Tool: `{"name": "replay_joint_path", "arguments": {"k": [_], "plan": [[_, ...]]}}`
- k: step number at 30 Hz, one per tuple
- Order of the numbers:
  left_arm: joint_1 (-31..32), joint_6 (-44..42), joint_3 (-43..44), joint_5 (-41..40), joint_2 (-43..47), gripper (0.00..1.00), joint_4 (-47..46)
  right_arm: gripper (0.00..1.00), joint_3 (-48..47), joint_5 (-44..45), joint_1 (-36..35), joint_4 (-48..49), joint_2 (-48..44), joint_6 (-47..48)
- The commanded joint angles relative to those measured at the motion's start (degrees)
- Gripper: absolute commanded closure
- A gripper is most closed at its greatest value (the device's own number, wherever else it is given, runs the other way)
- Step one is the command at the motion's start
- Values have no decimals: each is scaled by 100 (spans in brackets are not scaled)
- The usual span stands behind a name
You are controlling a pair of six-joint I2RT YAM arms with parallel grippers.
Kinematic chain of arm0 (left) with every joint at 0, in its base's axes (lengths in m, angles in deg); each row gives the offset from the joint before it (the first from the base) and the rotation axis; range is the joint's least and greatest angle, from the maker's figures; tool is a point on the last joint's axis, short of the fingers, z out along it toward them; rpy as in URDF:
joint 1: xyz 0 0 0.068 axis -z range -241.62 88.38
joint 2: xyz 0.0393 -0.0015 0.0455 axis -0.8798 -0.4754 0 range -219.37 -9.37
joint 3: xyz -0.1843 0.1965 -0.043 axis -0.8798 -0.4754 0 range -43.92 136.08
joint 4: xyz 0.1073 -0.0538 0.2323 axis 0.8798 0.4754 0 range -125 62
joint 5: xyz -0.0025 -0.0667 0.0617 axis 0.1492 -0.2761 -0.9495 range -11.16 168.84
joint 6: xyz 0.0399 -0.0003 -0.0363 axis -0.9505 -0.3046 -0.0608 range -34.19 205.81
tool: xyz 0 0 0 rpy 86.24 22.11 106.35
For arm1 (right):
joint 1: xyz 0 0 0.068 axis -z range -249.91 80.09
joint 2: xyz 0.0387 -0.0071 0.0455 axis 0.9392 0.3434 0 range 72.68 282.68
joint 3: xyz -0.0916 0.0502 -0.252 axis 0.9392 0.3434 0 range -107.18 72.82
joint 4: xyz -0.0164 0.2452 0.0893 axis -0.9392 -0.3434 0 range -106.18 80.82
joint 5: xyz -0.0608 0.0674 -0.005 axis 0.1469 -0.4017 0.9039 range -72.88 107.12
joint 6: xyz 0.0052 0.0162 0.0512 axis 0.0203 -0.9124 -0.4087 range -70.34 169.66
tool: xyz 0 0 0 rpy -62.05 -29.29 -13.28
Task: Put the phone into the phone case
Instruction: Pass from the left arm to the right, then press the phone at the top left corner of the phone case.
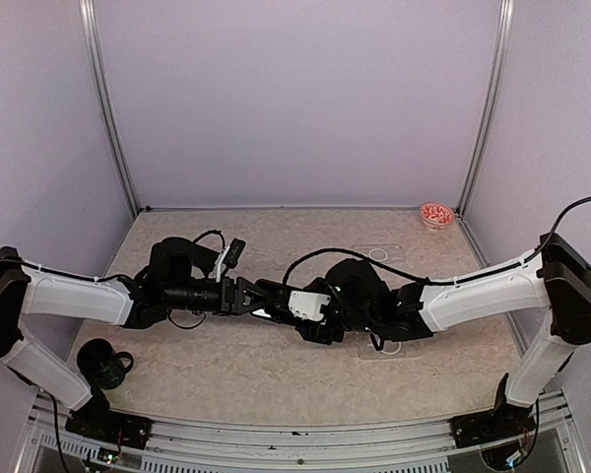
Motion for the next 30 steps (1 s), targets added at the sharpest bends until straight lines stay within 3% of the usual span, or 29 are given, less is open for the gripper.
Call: {"name": "replay_joint_path", "arguments": {"k": [1, 8, 15, 20, 24, 30], "plan": [[-144, 99, -51, -27, 258, 37, -19, 42, -35, 466, -50, 225, -63, -270], [-193, 79, -133, -70, 207, 36, 85, 42, -19, 572, -49, 295, -70, -344], [-185, 82, -17, -126, -17, 57, 88, 42, -86, 537, -51, 210, -35, -374], [-95, -164, 249, -581, -162, 71, 688, 43, -137, 511, -49, 107, -3, -400], [-37, -174, 285, -745, -185, 87, 788, 43, -262, 549, -52, -33, 105, -463], [-4, -256, 329, -1013, -103, 91, 985, 43, -425, 545, -52, -191, 282, -521]]}}
